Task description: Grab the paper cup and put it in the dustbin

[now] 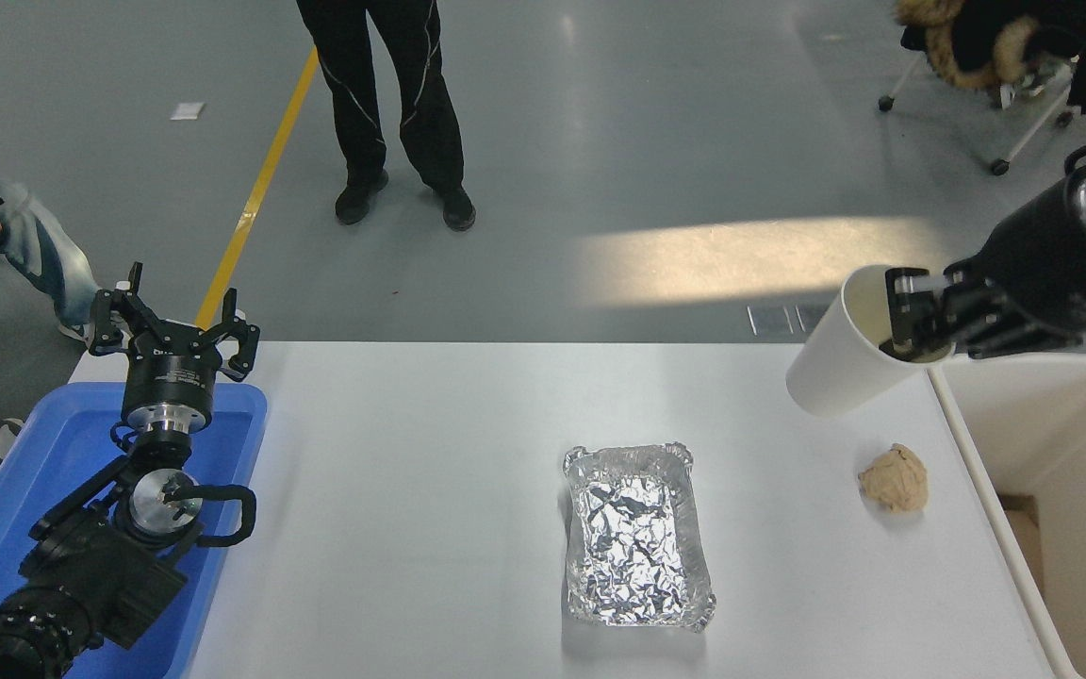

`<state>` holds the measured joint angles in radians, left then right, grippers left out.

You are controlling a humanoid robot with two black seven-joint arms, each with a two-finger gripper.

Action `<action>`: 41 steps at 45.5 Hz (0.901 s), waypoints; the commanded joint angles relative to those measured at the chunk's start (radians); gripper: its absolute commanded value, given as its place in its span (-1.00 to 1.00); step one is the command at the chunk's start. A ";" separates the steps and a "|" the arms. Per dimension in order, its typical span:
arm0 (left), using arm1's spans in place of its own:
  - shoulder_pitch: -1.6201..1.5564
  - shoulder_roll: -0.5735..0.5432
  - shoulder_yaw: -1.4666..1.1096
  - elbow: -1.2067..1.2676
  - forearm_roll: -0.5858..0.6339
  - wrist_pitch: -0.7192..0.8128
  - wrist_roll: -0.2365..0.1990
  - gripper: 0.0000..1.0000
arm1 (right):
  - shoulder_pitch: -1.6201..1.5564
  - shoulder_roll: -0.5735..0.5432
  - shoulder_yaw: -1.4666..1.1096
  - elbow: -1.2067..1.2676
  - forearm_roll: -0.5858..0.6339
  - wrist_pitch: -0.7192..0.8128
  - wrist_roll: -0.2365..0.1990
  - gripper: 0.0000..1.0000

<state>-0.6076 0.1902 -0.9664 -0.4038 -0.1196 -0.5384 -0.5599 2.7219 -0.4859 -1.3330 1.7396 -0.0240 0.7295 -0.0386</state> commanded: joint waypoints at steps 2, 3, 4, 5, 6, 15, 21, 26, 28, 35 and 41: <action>0.000 0.000 -0.001 0.000 0.000 0.000 0.000 0.98 | 0.001 -0.003 -0.014 0.006 0.007 0.056 -0.004 -1.00; 0.000 0.000 0.000 -0.001 0.000 0.000 0.000 0.98 | -0.023 -0.005 -0.015 0.006 0.003 0.056 -0.006 -1.00; 0.000 0.000 0.000 0.000 0.000 0.000 0.000 0.98 | -0.046 -0.005 -0.025 0.006 -0.001 0.044 -0.006 -1.00; 0.000 0.000 -0.001 -0.001 0.000 0.000 0.000 0.98 | -0.069 -0.005 -0.038 0.003 -0.004 0.022 -0.007 -1.00; 0.000 0.000 0.000 0.000 0.000 0.000 0.000 0.98 | -0.098 -0.005 -0.052 -0.008 -0.005 0.002 -0.006 -1.00; -0.001 0.000 -0.002 -0.001 0.000 0.000 0.000 0.98 | -0.436 -0.031 -0.127 -0.210 -0.007 -0.199 -0.006 -1.00; 0.000 0.000 0.000 -0.001 0.000 0.000 0.000 0.98 | -0.658 -0.085 -0.107 -0.369 0.006 -0.309 -0.006 -1.00; -0.001 0.000 -0.002 0.000 0.000 0.000 0.000 0.98 | -0.850 -0.128 -0.083 -0.523 0.010 -0.403 -0.006 -1.00; -0.001 0.000 -0.002 -0.001 0.000 0.000 0.000 0.98 | -0.931 -0.146 -0.059 -0.586 0.010 -0.441 -0.006 -1.00; -0.001 0.000 -0.002 0.000 0.001 0.000 0.000 0.98 | -1.240 -0.177 0.070 -0.822 0.076 -0.532 -0.007 -1.00; -0.001 0.000 -0.002 0.000 0.001 0.000 0.000 0.98 | -1.496 -0.177 0.149 -1.081 0.194 -0.558 -0.007 -1.00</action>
<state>-0.6081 0.1901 -0.9678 -0.4043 -0.1198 -0.5383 -0.5598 1.6801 -0.6304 -1.3167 1.0649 0.0351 0.2809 -0.0451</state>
